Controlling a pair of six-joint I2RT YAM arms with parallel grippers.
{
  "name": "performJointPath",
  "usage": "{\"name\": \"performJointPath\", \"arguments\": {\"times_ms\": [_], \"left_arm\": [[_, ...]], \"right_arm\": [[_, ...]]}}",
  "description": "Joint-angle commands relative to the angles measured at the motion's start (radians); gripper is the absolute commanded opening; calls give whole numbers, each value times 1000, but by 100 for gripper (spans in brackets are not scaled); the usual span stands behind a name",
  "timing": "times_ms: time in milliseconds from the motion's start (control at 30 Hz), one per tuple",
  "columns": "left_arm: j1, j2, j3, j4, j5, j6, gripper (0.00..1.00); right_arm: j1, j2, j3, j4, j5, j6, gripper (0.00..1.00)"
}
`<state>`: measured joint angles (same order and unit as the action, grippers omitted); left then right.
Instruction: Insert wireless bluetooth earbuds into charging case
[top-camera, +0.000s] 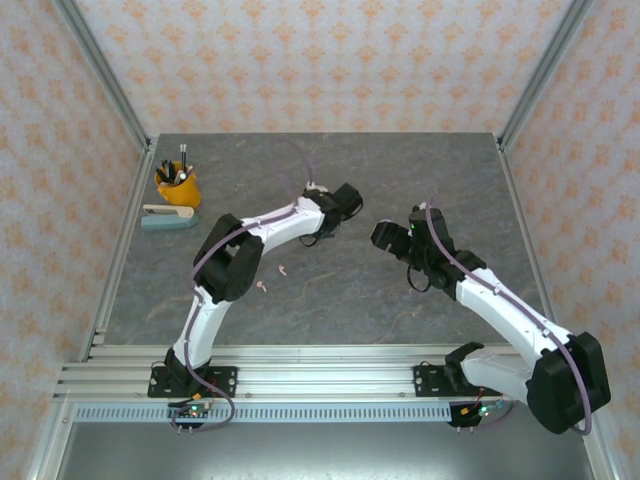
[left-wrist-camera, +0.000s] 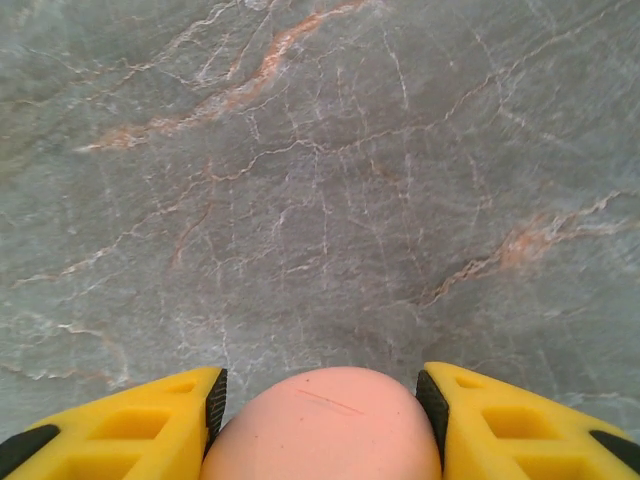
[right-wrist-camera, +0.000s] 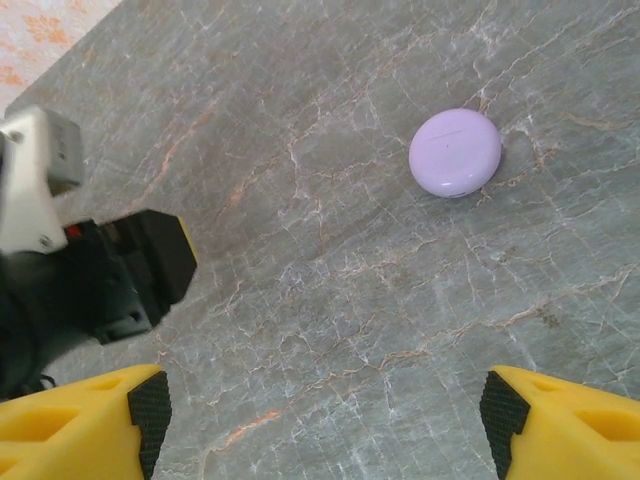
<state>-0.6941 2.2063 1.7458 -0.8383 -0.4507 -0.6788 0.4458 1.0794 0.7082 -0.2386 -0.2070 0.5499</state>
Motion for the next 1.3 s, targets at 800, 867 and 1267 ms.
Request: {"name": "performJointPath", "arguments": {"times_ms": [800, 867, 1267], "left_arm": [[-195, 82, -182, -3, -258, -285, 41], [-203, 77, -189, -1, -239, -285, 48], [-208, -34, -222, 40, -38, -263, 68]], "right_arm": [[-5, -223, 101, -246, 142, -63, 86], [-5, -221, 114, -255, 149, -65, 86], [-5, -202, 174, -284, 185, -60, 88]]}}
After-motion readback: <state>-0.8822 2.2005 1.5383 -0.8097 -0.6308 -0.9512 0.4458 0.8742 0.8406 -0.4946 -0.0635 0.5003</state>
